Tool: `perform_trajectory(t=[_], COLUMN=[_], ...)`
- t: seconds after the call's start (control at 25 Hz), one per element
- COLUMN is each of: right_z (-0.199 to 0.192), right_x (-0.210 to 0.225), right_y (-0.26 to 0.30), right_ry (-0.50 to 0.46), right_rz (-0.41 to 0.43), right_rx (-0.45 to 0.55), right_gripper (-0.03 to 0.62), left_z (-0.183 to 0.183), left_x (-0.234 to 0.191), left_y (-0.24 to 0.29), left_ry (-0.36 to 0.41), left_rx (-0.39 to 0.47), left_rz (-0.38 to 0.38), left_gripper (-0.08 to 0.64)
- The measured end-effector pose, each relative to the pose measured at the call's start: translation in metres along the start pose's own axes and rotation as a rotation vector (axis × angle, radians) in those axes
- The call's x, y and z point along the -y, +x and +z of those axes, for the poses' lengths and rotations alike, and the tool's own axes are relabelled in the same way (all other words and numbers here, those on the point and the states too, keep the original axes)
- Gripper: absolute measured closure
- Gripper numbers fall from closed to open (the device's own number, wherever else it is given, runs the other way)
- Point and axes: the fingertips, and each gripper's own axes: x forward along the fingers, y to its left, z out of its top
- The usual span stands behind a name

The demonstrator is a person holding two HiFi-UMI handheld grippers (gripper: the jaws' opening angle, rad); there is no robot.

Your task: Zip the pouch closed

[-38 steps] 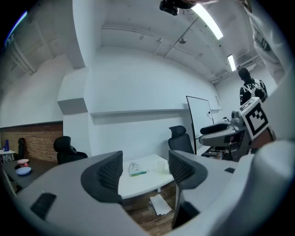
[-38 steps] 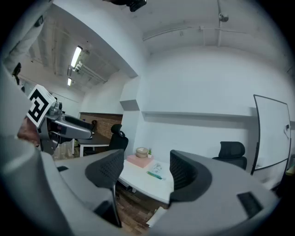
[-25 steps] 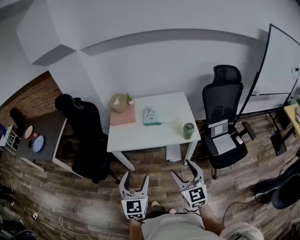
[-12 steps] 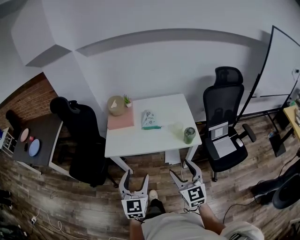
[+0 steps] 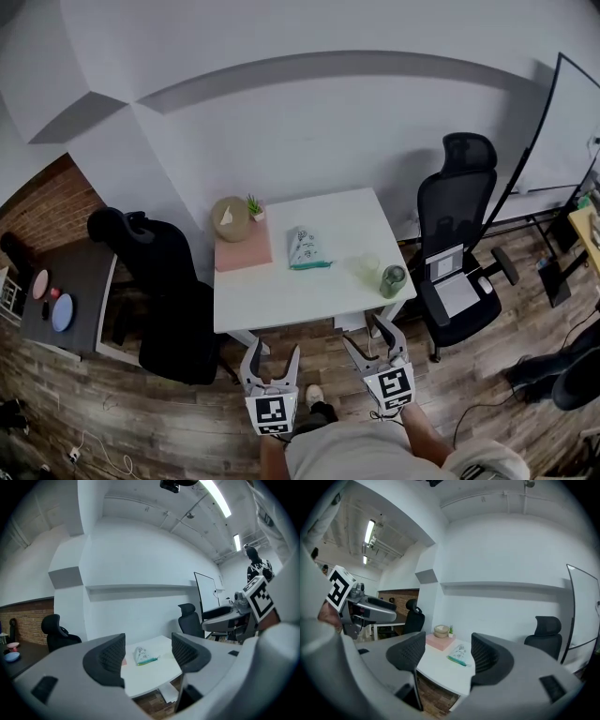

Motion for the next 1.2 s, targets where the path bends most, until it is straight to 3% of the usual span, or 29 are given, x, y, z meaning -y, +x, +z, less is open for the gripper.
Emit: perform_trajectory(t=[0.56,1.2], right_z=[0.006,-0.007], right_x=[0.003,0.023], right_y=[0.109,0.174], right_ry=[-0.014,-0.027], right_rz=[-0.084,-0.155], right_rx=[-0.057,-0.125], right_gripper=[0.293,0.296], left_z=[-0.009,-0.025], left_x=[-0.081,-0.119], left_y=[0.088,0.161], left_ry=[-0.009,-0.046], left_rx=[0.013,0.017], left_rz=[-0.104,-0.176], left_gripper=[0.264,0.265])
